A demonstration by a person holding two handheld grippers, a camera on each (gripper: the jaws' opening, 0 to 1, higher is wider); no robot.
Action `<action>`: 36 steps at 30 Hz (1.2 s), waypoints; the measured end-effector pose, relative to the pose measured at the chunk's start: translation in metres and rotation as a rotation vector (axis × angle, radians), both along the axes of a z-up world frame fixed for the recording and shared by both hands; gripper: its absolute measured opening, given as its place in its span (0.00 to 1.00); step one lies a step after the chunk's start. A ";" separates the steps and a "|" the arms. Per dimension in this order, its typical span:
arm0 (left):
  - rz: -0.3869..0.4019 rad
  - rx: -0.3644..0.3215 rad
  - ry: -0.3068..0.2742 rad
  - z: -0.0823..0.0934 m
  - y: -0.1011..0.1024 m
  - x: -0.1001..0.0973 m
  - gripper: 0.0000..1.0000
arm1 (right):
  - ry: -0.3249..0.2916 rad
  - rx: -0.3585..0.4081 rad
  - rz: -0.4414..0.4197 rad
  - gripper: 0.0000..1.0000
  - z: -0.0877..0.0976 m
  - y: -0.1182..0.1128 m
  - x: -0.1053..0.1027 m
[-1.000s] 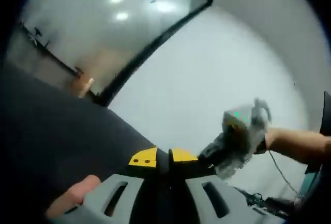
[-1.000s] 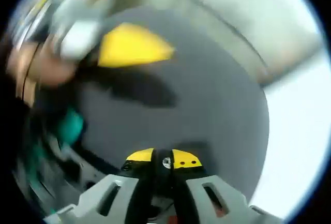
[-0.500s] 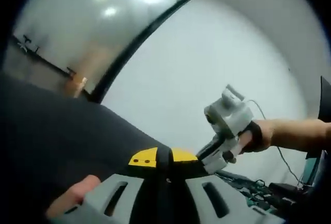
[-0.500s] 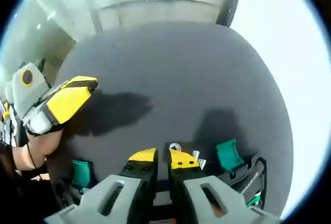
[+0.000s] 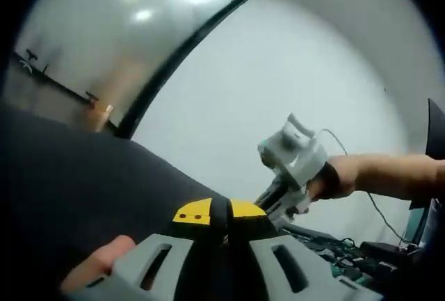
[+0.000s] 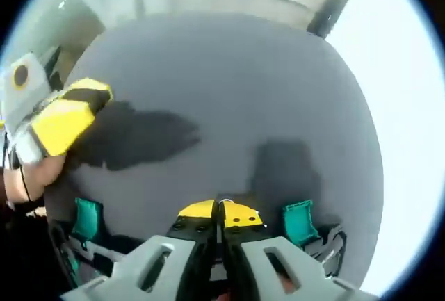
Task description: Pick up the tools and put them into their designated positions in the toolbox.
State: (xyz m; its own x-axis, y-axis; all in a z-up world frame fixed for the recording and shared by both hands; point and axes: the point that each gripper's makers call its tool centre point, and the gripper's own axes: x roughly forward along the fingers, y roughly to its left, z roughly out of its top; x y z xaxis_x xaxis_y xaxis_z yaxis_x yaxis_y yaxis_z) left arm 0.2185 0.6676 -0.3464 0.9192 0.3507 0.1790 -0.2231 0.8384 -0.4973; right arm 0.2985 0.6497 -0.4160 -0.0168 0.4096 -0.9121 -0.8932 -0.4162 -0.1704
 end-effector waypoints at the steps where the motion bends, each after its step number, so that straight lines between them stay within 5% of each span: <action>1: -0.001 0.001 -0.002 0.001 0.000 0.000 0.10 | 0.003 0.002 -0.002 0.00 0.006 -0.004 0.001; 8: -0.022 0.002 0.001 0.000 -0.004 0.003 0.10 | 0.059 -0.087 -0.032 0.00 0.045 -0.089 0.046; 12: -0.025 0.002 -0.014 0.003 -0.005 0.002 0.10 | 0.021 -0.158 -0.034 0.00 0.035 -0.141 0.090; 17: -0.026 0.007 -0.006 0.003 -0.005 0.003 0.10 | -0.001 -0.155 0.044 0.00 0.021 -0.176 0.125; 22: -0.033 0.012 0.007 0.001 -0.006 0.006 0.10 | 0.008 -0.110 0.016 0.00 0.018 -0.163 0.157; 36: -0.044 0.023 0.026 -0.001 -0.009 0.009 0.10 | -0.026 -0.170 0.091 0.00 0.012 -0.148 0.164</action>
State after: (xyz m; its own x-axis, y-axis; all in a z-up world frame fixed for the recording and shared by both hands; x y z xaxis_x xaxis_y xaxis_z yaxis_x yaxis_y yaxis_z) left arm 0.2273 0.6590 -0.3474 0.9381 0.3059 0.1622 -0.1985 0.8590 -0.4719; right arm 0.4630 0.5020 -0.4041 -0.0227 0.2473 -0.9687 -0.8469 -0.5196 -0.1129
